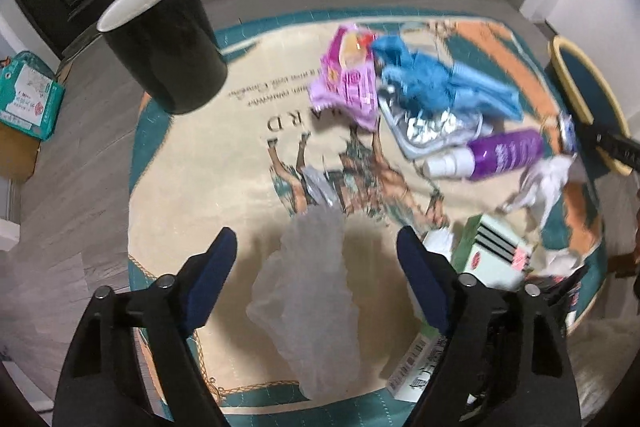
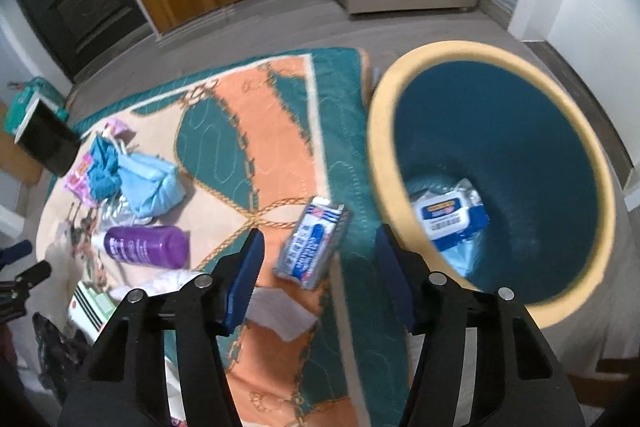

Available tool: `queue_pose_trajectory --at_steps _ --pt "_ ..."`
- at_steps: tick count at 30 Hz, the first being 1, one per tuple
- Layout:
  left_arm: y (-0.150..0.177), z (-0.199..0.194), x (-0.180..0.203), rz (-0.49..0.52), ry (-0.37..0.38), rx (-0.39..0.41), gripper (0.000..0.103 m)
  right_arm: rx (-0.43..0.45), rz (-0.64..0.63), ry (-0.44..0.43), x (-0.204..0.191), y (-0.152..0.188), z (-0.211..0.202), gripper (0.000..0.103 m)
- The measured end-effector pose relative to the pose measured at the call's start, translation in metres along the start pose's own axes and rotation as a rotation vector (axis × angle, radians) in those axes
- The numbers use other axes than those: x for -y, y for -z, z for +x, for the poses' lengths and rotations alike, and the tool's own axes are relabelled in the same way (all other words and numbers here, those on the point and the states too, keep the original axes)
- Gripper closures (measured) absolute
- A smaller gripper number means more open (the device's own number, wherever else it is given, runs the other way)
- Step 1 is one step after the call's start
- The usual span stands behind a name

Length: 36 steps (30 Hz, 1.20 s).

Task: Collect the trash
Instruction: 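Lower left gripper to the clear plastic bag while right gripper grasps the blue-white box, then lift the box with right gripper while left gripper lifts the plastic bag over the bin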

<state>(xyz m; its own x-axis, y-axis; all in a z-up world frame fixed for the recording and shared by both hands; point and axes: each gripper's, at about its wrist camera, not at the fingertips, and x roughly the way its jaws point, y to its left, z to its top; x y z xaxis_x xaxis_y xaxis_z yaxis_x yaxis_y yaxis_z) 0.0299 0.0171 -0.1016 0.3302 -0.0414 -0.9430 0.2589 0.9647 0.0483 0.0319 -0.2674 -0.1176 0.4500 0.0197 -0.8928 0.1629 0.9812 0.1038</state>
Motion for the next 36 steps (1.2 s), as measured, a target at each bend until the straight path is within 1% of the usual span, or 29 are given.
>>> queue_pose_trajectory --at_steps 5,7,8,9,10,11,12,13,15,16,17,19,20,24,26,30,34,36 --pt "0.004 0.020 -0.005 -0.027 0.008 -0.077 0.032 -0.051 0.003 -0.011 -0.001 0.001 0.020 0.046" --pt "0.005 0.028 -0.007 -0.027 0.005 -0.109 0.044 -0.039 -0.031 0.012 -0.005 0.001 0.024 0.046" --pt "0.006 0.030 -0.008 -0.026 0.004 -0.119 0.045 -0.035 -0.046 0.022 -0.007 0.000 0.025 0.046" --pt "0.006 0.033 -0.009 -0.025 0.001 -0.129 0.051 -0.032 -0.055 0.030 -0.009 0.000 0.026 0.047" --pt "0.007 0.036 -0.009 -0.027 0.005 -0.139 0.055 -0.029 -0.061 0.037 -0.009 0.000 0.026 0.049" --pt "0.007 0.037 -0.009 -0.028 0.009 -0.141 0.056 -0.026 -0.068 0.044 -0.010 0.000 0.026 0.051" --pt "0.007 0.038 -0.009 -0.027 0.012 -0.140 0.061 -0.022 -0.077 0.054 -0.011 0.001 0.026 0.053" --pt "0.006 0.038 -0.008 -0.023 0.011 -0.138 0.064 -0.021 -0.087 0.061 -0.012 0.001 0.025 0.056" --pt "0.007 0.037 -0.004 -0.008 0.003 -0.128 0.068 -0.019 -0.103 0.066 -0.014 0.002 0.025 0.058" --pt "0.006 0.035 -0.003 -0.002 0.001 -0.121 0.070 -0.018 -0.100 0.063 -0.015 0.002 0.024 0.061" --pt "0.003 0.033 0.000 0.001 0.001 -0.116 0.070 -0.020 -0.096 0.059 -0.015 0.002 0.024 0.062" --pt "0.001 0.029 0.005 0.014 -0.001 -0.102 0.072 -0.025 -0.092 0.064 -0.013 0.000 0.024 0.069" --pt "-0.001 0.026 0.008 0.019 0.000 -0.097 0.072 -0.026 -0.086 0.063 -0.011 0.000 0.024 0.070" --pt "-0.011 0.010 0.016 0.026 -0.004 -0.045 0.073 -0.022 -0.024 0.020 -0.001 -0.003 0.024 0.072" --pt "-0.020 -0.005 0.021 0.033 -0.011 0.012 0.073 0.002 0.021 -0.004 0.005 -0.004 0.019 0.072" --pt "-0.037 -0.035 0.033 0.053 -0.007 0.118 0.073 0.050 0.062 -0.033 0.011 -0.011 0.006 0.072" --pt "-0.051 -0.060 0.041 0.052 0.026 0.205 0.073 0.098 0.078 -0.059 0.011 -0.019 -0.013 0.072" --pt "-0.058 -0.076 0.053 0.065 0.039 0.258 0.073 0.116 0.081 -0.061 0.011 -0.021 -0.023 0.072"
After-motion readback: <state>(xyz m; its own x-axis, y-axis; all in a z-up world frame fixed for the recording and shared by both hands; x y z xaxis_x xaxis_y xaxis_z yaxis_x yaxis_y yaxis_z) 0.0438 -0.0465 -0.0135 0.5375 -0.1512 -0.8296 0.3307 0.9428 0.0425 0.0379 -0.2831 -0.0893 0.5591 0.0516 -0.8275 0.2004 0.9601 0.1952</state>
